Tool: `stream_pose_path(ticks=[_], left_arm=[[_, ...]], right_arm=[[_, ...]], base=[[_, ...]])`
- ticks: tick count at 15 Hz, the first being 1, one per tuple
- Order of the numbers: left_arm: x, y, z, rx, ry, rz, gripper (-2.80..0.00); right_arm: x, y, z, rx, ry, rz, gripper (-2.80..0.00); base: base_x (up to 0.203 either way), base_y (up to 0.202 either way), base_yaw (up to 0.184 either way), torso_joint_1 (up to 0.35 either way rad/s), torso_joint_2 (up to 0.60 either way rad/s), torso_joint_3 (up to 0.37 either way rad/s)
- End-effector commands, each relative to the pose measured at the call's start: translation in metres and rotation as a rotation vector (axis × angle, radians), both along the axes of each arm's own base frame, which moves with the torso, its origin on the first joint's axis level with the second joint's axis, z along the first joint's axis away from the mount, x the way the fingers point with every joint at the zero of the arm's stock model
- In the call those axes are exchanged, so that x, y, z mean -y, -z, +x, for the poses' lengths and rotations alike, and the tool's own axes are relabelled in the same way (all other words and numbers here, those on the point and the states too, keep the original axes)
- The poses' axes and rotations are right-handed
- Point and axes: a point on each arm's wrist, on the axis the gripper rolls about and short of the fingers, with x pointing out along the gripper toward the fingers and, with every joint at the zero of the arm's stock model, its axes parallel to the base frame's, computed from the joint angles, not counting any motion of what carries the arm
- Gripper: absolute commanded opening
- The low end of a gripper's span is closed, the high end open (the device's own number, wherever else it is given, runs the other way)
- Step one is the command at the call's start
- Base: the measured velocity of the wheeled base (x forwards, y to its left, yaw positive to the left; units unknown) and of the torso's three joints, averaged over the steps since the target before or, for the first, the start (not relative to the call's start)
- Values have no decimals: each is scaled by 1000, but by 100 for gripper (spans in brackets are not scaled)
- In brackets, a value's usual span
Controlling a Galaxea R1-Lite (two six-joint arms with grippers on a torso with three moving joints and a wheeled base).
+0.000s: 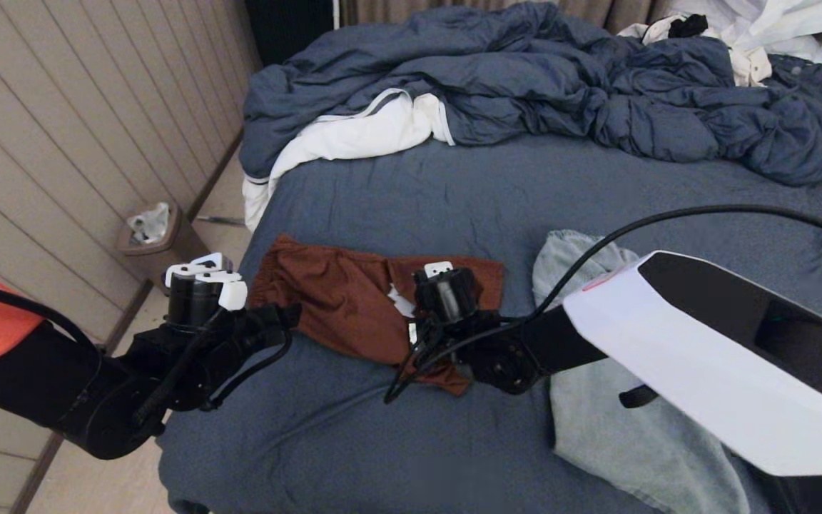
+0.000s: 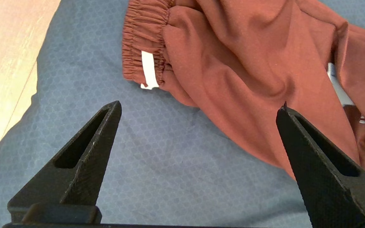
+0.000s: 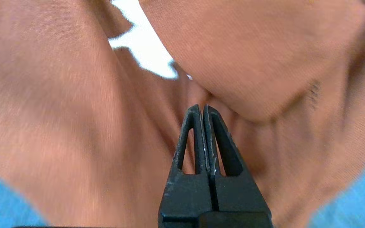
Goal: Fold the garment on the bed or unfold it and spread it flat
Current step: Fold the brown shorts
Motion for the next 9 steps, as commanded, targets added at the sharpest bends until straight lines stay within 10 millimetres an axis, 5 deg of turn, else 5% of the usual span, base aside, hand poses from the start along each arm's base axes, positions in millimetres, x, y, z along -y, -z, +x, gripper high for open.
stream_pose_path(ticks=[1,9], left_arm=[[0,-1,0,5,-3,-4,0],[1,2,1,-3,-1,-3,0]], right_arm=[[-8,10,12,-2,4,-3,-280],[2,-11,59,112,134,8,-280]], base=[[0,0,0,0,0,0],[0,0,0,0,0,0]])
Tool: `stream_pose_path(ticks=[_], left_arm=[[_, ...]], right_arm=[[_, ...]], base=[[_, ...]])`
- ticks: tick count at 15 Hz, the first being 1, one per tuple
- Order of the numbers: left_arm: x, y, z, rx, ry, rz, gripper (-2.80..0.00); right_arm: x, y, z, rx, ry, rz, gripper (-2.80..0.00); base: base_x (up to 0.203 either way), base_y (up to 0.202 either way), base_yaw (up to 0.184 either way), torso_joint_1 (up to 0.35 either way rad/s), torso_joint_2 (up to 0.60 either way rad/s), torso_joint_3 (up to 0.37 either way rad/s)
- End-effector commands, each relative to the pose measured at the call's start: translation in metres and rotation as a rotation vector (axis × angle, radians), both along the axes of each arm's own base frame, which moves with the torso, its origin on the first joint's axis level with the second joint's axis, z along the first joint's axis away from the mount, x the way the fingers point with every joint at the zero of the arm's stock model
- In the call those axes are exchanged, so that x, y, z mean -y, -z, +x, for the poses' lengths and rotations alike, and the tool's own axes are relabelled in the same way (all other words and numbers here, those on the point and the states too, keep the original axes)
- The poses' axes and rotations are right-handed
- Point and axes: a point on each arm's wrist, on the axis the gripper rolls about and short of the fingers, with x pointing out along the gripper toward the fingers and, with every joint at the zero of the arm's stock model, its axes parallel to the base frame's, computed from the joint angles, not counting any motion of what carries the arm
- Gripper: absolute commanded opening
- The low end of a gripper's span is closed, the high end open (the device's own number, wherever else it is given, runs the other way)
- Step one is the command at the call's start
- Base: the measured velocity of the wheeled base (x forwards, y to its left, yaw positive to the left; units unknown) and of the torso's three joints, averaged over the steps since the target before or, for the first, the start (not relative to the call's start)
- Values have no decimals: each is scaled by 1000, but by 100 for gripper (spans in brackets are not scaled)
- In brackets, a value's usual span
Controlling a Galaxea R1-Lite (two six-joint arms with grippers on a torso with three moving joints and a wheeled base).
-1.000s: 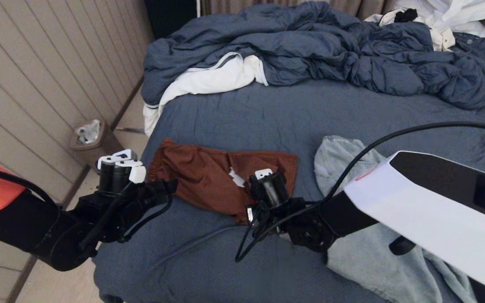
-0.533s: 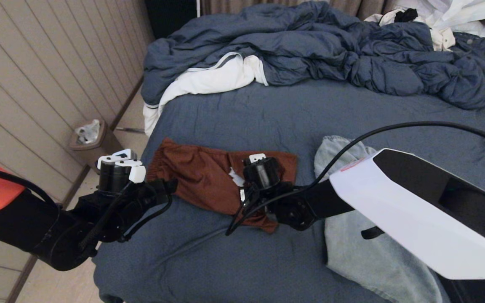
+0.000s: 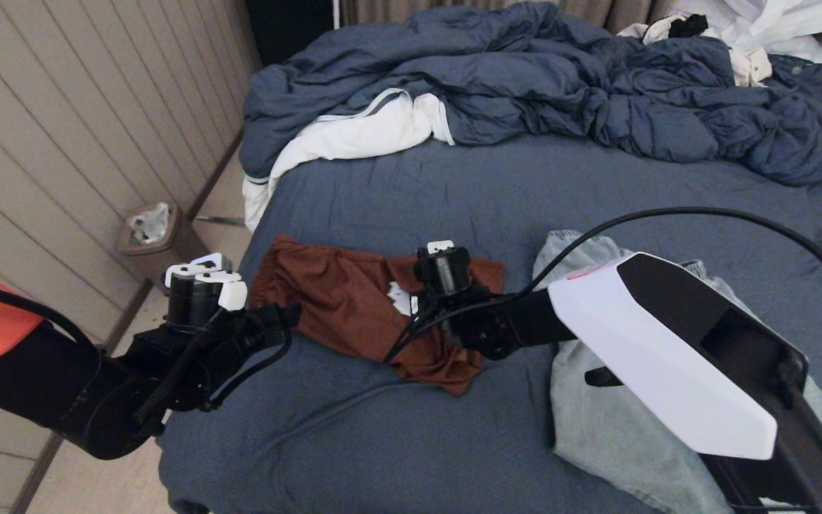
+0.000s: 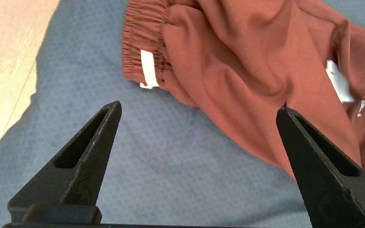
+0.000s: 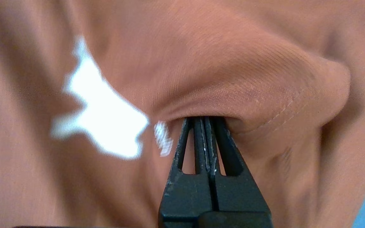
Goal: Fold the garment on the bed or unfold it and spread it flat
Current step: Fold the brown shorts
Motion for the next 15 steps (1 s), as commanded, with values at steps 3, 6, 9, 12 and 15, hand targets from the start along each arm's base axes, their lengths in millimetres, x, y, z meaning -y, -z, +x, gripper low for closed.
stream_pose_path(ticks=[3,6,9,12,15], left_arm=[[1,4,1,-9,-3,3,0],[1,6,1,-15,-2,4,0],[1,6,1,-13,-2,3,0],[1,6,1,-16,-1,3,0],[1,6,1,-15,-1,3,0]], right_arm=[[3,-20,30,147,139,-12,-280],[10,-28,38,244,173,-32,-280],[39,-35,56,349,329,-42,-280],[68,-45,66,376,394,-45,-280],[77,-53,56,348,384,-65,-280]], base=[[0,0,0,0,0,0],[0,0,0,0,0,0],[0,0,0,0,0,0],[0,0,0,0,0,0],[0,0,0,0,0,0]])
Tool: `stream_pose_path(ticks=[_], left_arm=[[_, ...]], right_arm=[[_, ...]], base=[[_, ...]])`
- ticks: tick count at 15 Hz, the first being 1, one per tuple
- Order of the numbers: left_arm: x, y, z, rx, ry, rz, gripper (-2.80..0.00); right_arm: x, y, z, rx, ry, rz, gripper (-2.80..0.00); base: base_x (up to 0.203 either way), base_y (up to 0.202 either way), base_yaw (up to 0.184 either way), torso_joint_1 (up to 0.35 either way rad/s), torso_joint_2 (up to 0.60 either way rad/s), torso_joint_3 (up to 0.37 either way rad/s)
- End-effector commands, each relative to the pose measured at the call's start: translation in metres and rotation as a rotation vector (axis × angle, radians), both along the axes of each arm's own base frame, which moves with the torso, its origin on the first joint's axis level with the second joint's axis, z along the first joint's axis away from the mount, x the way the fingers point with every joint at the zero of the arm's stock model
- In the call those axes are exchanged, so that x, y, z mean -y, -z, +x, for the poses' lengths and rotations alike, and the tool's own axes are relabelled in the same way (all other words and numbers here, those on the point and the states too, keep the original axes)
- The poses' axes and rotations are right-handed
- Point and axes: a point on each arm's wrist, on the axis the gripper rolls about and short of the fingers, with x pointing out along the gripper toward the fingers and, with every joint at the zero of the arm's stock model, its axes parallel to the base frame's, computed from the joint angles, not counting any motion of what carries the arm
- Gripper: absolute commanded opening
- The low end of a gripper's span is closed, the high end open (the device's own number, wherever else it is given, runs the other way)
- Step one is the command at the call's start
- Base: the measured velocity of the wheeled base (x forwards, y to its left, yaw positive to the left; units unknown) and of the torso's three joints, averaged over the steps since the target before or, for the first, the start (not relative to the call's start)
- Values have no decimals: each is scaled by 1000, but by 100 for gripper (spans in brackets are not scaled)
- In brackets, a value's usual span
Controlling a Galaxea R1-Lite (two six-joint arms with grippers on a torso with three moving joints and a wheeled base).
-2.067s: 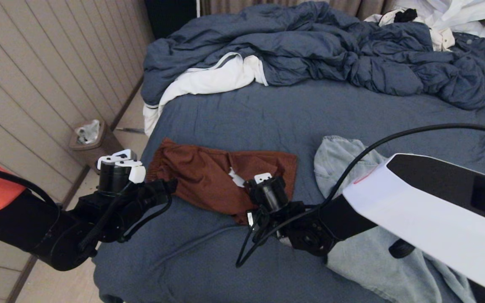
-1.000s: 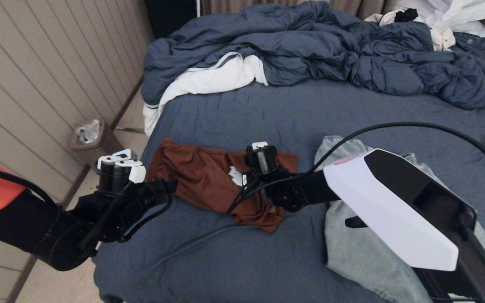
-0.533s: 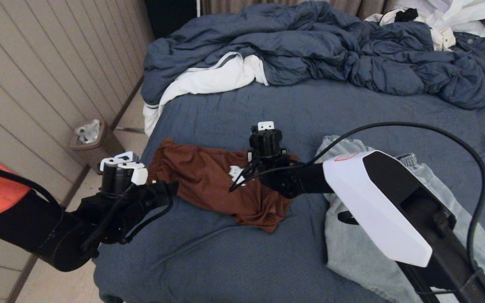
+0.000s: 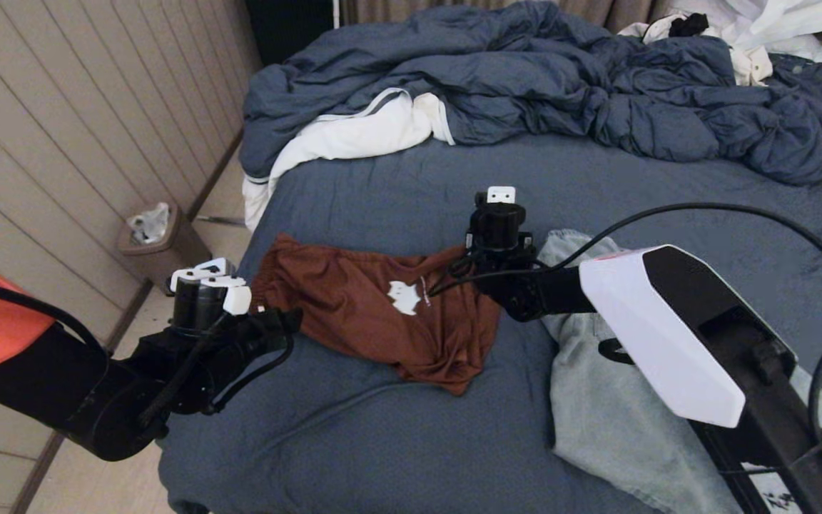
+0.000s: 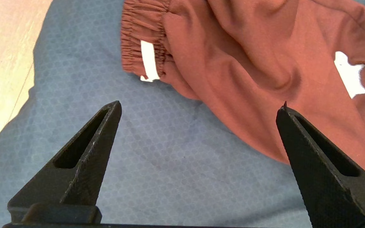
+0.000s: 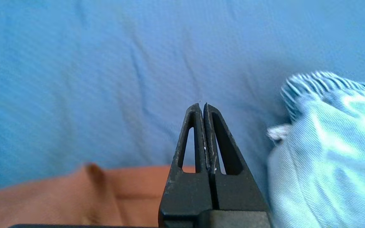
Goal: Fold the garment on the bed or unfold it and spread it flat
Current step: Fold the brown shorts
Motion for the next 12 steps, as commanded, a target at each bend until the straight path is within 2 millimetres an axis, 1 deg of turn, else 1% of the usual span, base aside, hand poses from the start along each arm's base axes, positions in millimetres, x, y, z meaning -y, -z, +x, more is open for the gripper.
stream_pose_path(ticks=[1,4,5,6,7,8,9,11,12], left_arm=[[0,0,0,4,-3,-3,0],[-1,-10,-3,32,0,-17,0],[-4,-18,-5,43,19,-35,0],[-9,-23,-8,38,63,-60,0],[-15,-27,-10,28,83,-72,0],[-21,-29,-10,10,83,-73,0],[-23,-29,-9,3,86,-76,0],[-26,-24,-5,-11,85,-77,0],[-25,-24,-5,-13,85,-76,0]], right_arm=[[7,-14,-18,-36,-45,-14,-280],[17,-40,-52,-124,-169,-4,-280],[22,-48,-64,-177,-210,34,-280],[27,-50,-76,-267,-273,92,-280],[35,-49,-84,-357,-330,168,-280],[45,-43,-86,-440,-347,244,-280],[47,-31,-86,-488,-339,266,-280],[45,-4,-81,-555,-328,260,-280],[41,7,-79,-581,-328,258,0]], base=[[0,0,0,0,0,0],[0,0,0,0,0,0],[0,0,0,0,0,0],[0,0,0,0,0,0],[0,0,0,0,0,0],[0,0,0,0,0,0],[0,0,0,0,0,0],[0,0,0,0,0,0],[0,0,0,0,0,0]])
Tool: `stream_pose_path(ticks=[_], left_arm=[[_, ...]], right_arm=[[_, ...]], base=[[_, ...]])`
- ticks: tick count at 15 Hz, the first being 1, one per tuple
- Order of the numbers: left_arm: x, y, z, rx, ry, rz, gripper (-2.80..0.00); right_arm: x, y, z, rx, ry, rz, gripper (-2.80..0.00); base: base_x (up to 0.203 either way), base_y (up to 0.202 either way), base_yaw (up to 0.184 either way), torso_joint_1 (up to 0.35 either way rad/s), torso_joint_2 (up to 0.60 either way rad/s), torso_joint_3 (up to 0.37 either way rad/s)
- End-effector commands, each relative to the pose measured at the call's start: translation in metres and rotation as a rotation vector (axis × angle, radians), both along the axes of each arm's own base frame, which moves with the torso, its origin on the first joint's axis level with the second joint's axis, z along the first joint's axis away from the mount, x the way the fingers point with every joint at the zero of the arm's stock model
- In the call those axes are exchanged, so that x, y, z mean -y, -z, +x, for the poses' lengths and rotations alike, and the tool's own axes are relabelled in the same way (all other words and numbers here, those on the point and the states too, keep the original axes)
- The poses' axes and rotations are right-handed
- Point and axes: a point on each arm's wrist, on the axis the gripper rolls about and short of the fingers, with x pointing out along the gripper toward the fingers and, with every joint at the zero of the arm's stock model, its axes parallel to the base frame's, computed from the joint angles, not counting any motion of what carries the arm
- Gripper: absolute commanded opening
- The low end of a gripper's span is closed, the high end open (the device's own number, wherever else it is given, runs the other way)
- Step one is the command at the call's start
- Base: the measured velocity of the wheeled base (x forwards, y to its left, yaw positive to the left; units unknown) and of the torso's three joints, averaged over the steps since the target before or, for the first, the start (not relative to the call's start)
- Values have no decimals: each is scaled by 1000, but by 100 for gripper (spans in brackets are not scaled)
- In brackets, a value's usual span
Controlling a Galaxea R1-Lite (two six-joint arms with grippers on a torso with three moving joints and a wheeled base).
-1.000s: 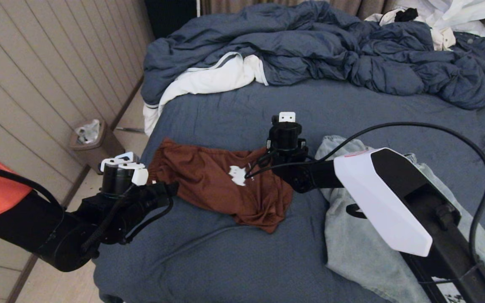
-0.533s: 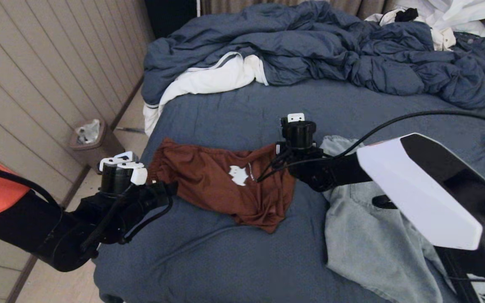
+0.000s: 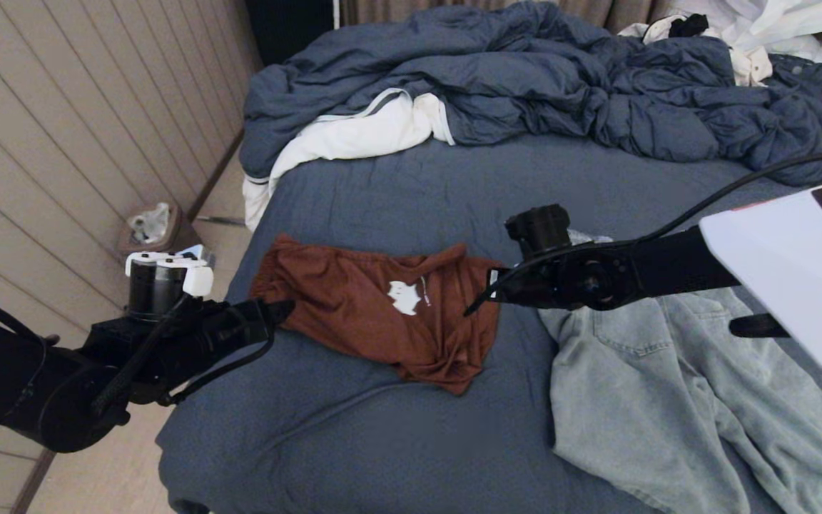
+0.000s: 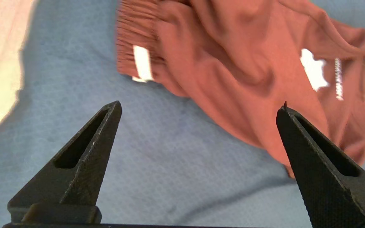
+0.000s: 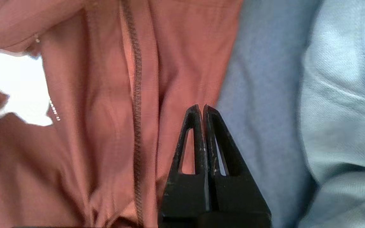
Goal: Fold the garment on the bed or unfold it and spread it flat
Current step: Fold the brown shorts
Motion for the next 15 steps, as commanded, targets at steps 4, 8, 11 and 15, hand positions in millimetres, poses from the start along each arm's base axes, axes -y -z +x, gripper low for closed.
stream_pose_path(ticks=[4,8,11,15], left_arm=[[-2,1,0,5,-7,-4,0],[-2,3,-2,-5,-3,-1,0],[-2,2,-2,-1,-5,-3,0],[-11,-6,0,28,-34,-13,0]], right_arm=[[-12,20,3,-62,-87,40,0],[-40,23,1,-82,-136,82,0],[-48,33,1,-164,-128,55,0],[-48,46,11,-198,-105,28,0]], base=[[0,0,0,0,0,0],[0,0,0,0,0,0],[0,0,0,0,0,0],[0,0,0,0,0,0]])
